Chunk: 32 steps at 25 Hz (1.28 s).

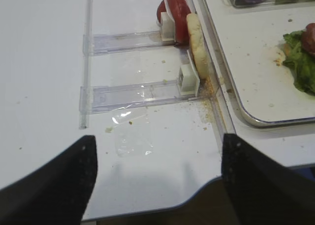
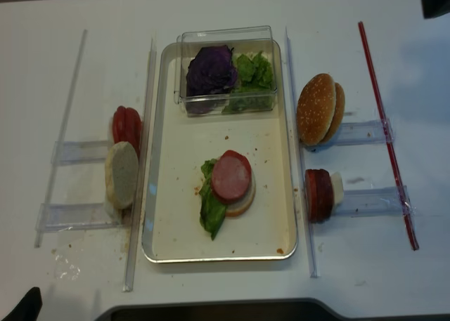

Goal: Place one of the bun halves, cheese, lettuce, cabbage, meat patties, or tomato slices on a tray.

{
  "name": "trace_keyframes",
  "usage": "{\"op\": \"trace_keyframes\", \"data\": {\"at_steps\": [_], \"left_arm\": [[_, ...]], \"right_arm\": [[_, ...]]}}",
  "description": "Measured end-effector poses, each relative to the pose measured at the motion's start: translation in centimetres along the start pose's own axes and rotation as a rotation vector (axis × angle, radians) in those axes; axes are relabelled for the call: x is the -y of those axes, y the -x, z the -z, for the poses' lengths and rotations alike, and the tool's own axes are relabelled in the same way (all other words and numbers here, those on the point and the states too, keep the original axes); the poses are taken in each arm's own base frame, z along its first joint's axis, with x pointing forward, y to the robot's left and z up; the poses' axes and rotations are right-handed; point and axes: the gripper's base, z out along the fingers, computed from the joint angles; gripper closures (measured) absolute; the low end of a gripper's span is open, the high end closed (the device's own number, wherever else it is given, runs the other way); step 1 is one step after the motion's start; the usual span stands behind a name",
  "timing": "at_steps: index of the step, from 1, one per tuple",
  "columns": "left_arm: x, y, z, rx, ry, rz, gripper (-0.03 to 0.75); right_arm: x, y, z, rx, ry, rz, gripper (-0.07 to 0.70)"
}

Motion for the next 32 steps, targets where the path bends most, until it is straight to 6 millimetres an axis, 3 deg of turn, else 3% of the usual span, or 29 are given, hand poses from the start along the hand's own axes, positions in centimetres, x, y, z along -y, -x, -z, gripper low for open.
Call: {"op": "trace_keyframes", "data": {"at_steps": [12, 22, 26, 32], "left_arm": [[0.0, 0.0, 0.0, 0.000, 0.000, 0.000, 0.232], [0.0, 0.0, 0.0, 0.000, 0.000, 0.000, 0.232], [0.0, 0.0, 0.0, 0.000, 0.000, 0.000, 0.232], [0.0, 0.0, 0.0, 0.000, 0.000, 0.000, 0.233]], "right_arm": [[-1.7, -3.7, 7.7, 0.215, -0.014, 0.044, 0.167], [-2.9, -7.2, 12.4, 0.367, -0.021, 0.056, 0.167], [-3.0, -8.5, 12.8, 0.380, -0.021, 0.058, 0.167], [-2.9, -11.6, 11.1, 0.332, -0.016, 0.035, 0.167]]}}
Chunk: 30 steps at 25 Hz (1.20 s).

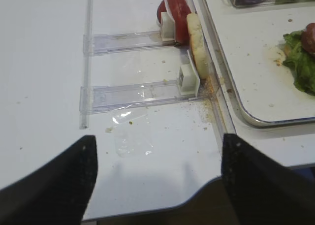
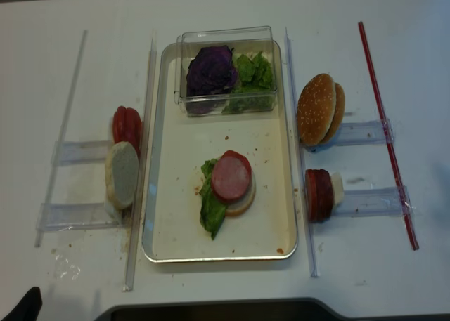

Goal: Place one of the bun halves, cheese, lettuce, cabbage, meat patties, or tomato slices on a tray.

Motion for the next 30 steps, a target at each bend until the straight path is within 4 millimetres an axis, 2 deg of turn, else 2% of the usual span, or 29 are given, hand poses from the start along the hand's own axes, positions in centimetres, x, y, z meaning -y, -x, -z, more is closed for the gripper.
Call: {"op": "trace_keyframes", "data": {"at_steps": [13, 24, 30], "left_arm": [[0.0, 0.0, 0.0, 0.000, 0.000, 0.000, 0.234], [0.0, 0.0, 0.0, 0.000, 0.000, 0.000, 0.234], [0.0, 0.0, 0.0, 0.000, 0.000, 0.000, 0.234]], "right_arm": [[0.2, -8.2, -1.7, -0.090, -0.019, -0.009, 0.167], [0.7, -13.1, -3.3, -0.052, -0.052, -0.010, 0.167], [0.7, -15.5, -3.4, -0.014, -0.062, -0.001, 0.167]]}}
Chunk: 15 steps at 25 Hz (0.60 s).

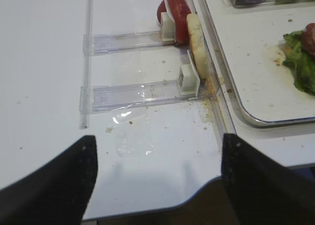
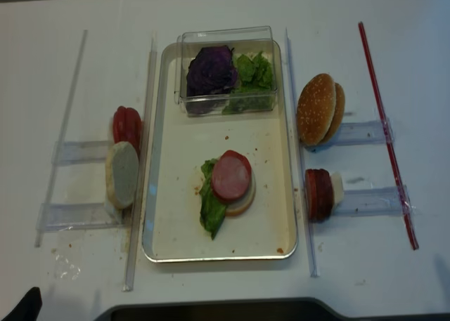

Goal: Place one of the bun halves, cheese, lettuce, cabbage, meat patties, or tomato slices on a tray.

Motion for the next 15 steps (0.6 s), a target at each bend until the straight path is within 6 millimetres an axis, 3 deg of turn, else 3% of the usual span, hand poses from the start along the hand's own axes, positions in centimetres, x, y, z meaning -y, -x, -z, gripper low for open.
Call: {"op": "trace_keyframes", "data": {"at_steps": [9, 15], "left_arm": [[0.0, 0.0, 0.0, 0.000, 0.000, 0.000, 0.234], [0.0, 0.0, 0.0, 0.000, 0.000, 0.000, 0.234]], "right_arm": [[0.0, -2.9, 0.6, 0.108, -0.021, 0.030, 0.171], [0.0, -3.2, 0.4, 0.098, -0.021, 0.048, 0.174]]}}
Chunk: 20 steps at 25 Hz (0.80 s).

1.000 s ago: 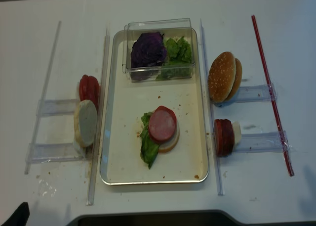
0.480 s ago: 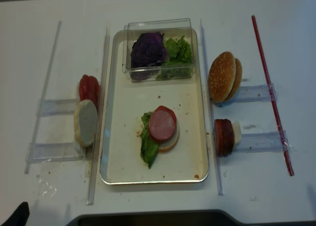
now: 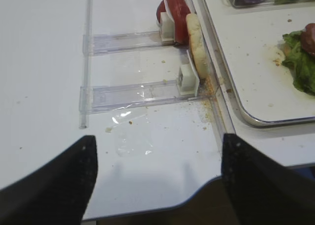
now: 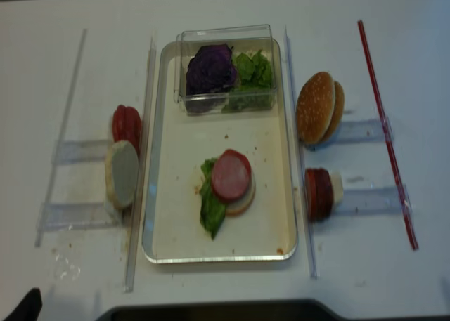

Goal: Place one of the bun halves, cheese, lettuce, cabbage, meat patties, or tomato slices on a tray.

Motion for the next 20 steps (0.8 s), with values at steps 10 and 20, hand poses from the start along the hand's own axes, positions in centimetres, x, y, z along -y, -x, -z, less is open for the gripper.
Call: {"op": "trace_keyframes", "data": {"at_steps": [10, 20], "left_arm": [[0.0, 0.0, 0.0, 0.000, 0.000, 0.000, 0.234], [0.0, 0.0, 0.0, 0.000, 0.000, 0.000, 0.234]], "right_arm": [[0.5, -0.6, -0.9, -0.029, -0.042, -0.016, 0.253], [0.8, -0.6, -1.6, -0.009, -0.070, -0.069, 0.268]]}}
